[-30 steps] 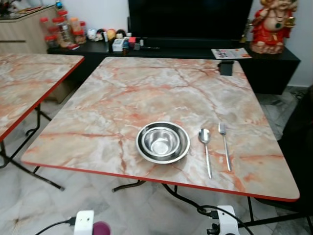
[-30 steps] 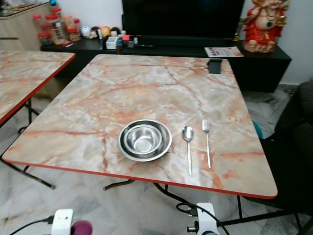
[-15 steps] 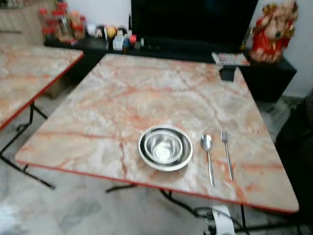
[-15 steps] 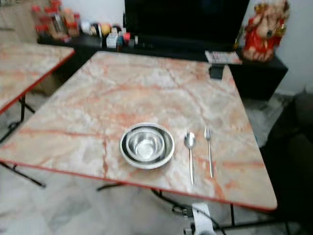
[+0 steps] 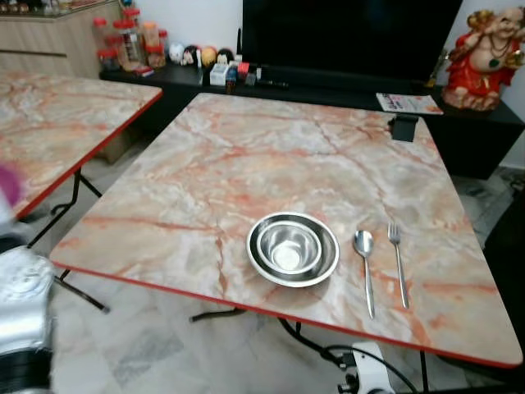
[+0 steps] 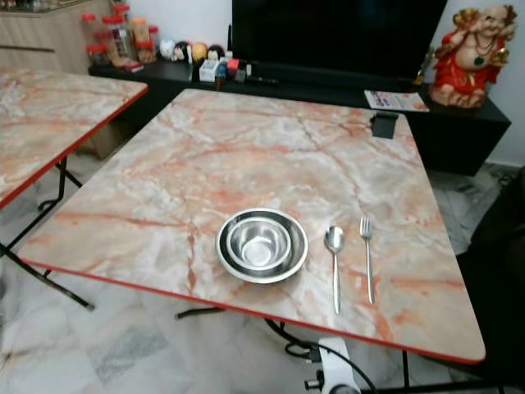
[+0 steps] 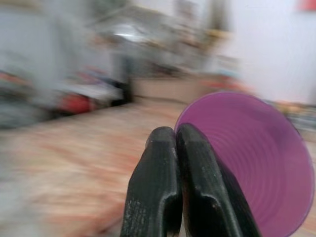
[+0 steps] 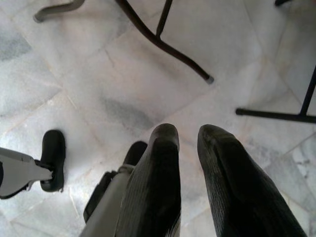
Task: Setting the table
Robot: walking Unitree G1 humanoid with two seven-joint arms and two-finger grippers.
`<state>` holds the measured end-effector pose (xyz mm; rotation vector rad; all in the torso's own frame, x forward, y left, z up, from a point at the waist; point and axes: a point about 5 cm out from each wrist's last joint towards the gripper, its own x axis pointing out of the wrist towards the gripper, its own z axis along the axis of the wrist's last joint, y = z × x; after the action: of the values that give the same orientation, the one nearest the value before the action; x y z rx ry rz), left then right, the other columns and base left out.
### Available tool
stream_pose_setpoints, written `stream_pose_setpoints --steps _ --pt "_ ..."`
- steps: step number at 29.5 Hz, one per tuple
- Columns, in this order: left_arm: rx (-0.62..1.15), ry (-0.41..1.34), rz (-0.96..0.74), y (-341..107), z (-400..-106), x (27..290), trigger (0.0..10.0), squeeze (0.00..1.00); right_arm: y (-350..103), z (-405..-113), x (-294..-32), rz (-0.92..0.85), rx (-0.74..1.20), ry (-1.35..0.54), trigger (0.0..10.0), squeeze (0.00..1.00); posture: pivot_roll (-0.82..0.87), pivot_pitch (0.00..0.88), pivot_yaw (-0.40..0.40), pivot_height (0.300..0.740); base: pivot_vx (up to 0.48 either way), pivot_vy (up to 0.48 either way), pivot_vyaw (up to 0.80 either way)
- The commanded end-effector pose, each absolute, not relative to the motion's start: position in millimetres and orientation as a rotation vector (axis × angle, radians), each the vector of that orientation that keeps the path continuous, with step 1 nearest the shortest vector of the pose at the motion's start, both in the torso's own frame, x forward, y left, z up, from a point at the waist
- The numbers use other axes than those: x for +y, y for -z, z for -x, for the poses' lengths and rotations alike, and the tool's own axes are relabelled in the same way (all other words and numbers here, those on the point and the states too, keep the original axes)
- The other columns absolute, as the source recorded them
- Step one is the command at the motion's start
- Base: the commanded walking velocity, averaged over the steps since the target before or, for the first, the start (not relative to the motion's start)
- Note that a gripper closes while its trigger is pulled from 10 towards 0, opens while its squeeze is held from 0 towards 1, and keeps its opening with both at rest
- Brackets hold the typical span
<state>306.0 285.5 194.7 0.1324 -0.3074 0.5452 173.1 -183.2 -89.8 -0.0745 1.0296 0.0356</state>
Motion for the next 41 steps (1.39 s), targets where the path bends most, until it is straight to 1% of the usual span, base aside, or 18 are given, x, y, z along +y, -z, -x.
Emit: stream_pose_setpoints --steps 1,4,5,6,7,9,10,11,14,17,19,21,25,33,41 --pt "-0.218 -0.334 -0.039 -193.3 -321.9 257.9 10.0 0.00 89.7 -172.7 -186.2 0.069 1.032 -0.014 10.0 0.00 -0.01 0.000 -0.021 0.740 0.000 0.000 0.00" --pt "-0.124 -0.239 0.035 -189.2 -337.4 240.8 10.0 0.00 90.5 -170.3 -187.6 0.062 1.034 0.000 10.0 0.00 -0.01 0.000 -0.013 0.740 0.000 0.000 0.00" --pt "-0.107 -0.237 0.063 -189.6 -341.4 238.5 10.0 0.00 90.9 -169.3 -188.1 0.061 1.036 0.003 10.0 0.00 -0.02 0.000 -0.010 0.740 0.000 0.000 0.00" --pt "-0.099 -0.229 0.083 -190.3 -343.5 237.4 10.0 0.00 91.1 -168.7 -188.3 0.061 1.037 0.004 10.0 0.00 -0.02 0.000 -0.010 0.740 0.000 0.000 0.00" --pt "-0.078 -0.184 0.138 -192.5 -348.2 231.0 10.0 0.00 92.0 -166.2 -189.2 0.052 1.039 0.017 10.0 0.00 -0.02 0.000 -0.001 0.740 0.000 0.000 0.00" --pt "-0.081 -0.128 0.161 -197.6 -352.8 222.2 10.0 0.00 93.2 -163.2 -189.6 0.051 1.045 0.020 10.0 0.00 -0.03 0.000 0.002 0.740 0.000 0.000 0.00" --pt "-0.058 -0.100 0.167 -198.3 -355.6 217.5 10.0 0.00 94.0 -161.3 -189.7 0.052 1.049 0.020 10.0 0.00 -0.03 0.000 0.006 0.740 0.000 0.000 0.00" --pt "-0.007 -0.063 0.133 -198.1 -360.8 210.0 10.0 0.00 95.1 -158.4 -189.7 0.051 1.056 0.022 10.0 0.00 -0.04 0.000 0.012 0.740 0.000 0.000 0.00" --pt "0.089 0.001 0.104 -194.3 -367.4 198.9 10.0 0.00 95.8 -156.6 -190.1 0.045 1.060 0.028 10.0 0.00 -0.04 0.000 0.012 0.740 0.000 0.000 0.00" --pt "0.161 0.041 0.130 -191.3 -374.1 188.4 10.0 0.00 95.9 -155.7 -192.0 0.050 1.061 0.030 10.0 0.00 -0.05 0.000 0.011 0.740 0.000 0.000 0.00" --pt "0.175 0.057 0.121 -190.5 -375.4 185.3 10.0 0.00 95.7 -155.8 -192.9 0.051 1.061 0.031 10.0 0.00 -0.05 0.000 0.010 0.740 0.000 0.000 0.00" --pt "0.214 0.095 0.118 -186.9 -378.1 176.7 10.0 0.00 94.6 -157.4 -196.2 0.055 1.057 0.037 10.0 0.00 -0.06 0.000 0.008 0.740 0.000 0.000 0.00" --pt "0.256 0.120 0.123 -180.5 -380.9 166.7 10.0 0.00 92.8 -159.9 -201.2 0.061 1.048 0.048 10.0 0.00 -0.07 0.000 0.005 0.740 0.000 0.000 0.00" --pt "0.308 0.115 0.167 -168.8 -387.5 152.8 10.0 0.00 92.8 -160.2 -200.3 0.058 1.046 0.050 10.0 0.00 -0.08 0.000 0.005 0.740 0.000 0.000 0.00" --pt "0.319 0.107 0.132 -167.8 -393.0 146.6 10.0 0.00 93.2 -159.1 -200.7 0.053 1.048 0.058 10.0 0.00 -0.08 0.000 0.011 0.740 0.000 0.000 0.00"
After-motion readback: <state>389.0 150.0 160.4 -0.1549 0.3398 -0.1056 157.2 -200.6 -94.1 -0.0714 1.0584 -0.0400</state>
